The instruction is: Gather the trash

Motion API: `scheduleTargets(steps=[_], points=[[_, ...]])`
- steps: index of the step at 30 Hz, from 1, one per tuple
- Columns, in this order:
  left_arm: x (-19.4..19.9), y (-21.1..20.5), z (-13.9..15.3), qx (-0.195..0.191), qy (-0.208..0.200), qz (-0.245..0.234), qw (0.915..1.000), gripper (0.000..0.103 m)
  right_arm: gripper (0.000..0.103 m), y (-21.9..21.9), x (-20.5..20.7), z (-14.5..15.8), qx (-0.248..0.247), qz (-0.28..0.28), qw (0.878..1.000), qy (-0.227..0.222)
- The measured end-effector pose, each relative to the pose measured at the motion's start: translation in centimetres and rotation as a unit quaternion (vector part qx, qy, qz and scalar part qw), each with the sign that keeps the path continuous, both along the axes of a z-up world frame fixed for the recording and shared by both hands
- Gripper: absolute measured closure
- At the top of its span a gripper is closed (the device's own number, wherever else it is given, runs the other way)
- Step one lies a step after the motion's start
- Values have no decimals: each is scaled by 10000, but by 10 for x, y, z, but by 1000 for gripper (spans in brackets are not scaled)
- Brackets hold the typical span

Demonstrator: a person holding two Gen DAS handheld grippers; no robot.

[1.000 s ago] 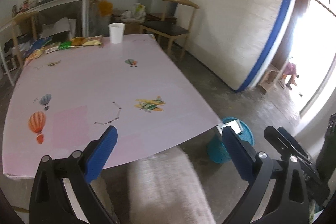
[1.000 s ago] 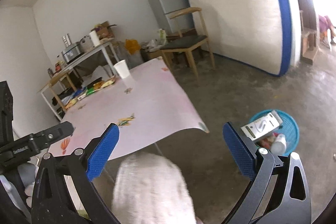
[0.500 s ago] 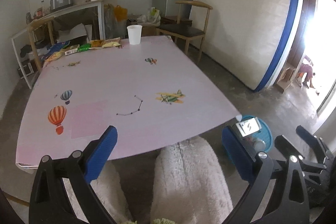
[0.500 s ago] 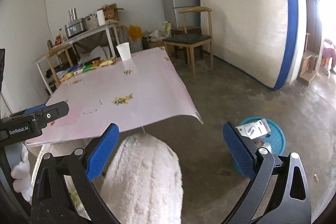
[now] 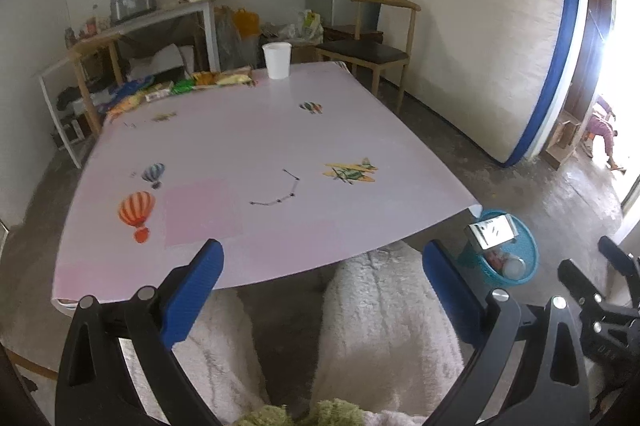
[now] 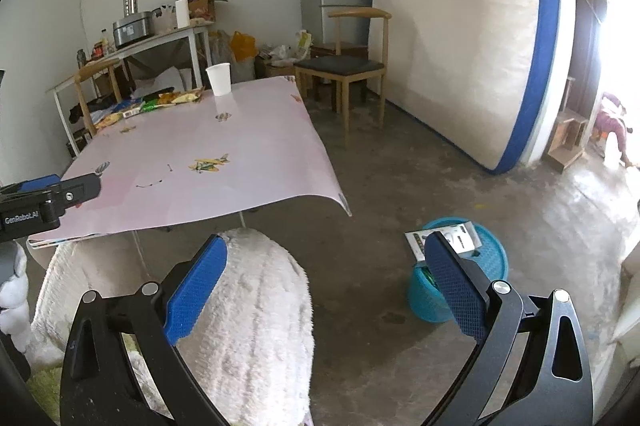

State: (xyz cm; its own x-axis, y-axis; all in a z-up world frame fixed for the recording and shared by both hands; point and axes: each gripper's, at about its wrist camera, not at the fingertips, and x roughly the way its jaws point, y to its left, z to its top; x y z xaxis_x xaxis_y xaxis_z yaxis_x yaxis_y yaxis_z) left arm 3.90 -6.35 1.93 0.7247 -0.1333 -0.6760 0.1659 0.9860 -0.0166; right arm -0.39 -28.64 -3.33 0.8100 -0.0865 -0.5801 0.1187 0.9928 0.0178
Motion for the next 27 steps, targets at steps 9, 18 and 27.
scheduleTargets(steps=[9,18,27], points=[[-10,8,0,-68,30,-61,10000,6,8,1,-1,0,-73,11,10000,-25],[-4,12,-1,69,148,218,9996,6,8,4,3,2,-232,-100,9997,35],[5,14,0,245,208,394,9987,6,8,1,7,7,-162,-109,9998,87]])
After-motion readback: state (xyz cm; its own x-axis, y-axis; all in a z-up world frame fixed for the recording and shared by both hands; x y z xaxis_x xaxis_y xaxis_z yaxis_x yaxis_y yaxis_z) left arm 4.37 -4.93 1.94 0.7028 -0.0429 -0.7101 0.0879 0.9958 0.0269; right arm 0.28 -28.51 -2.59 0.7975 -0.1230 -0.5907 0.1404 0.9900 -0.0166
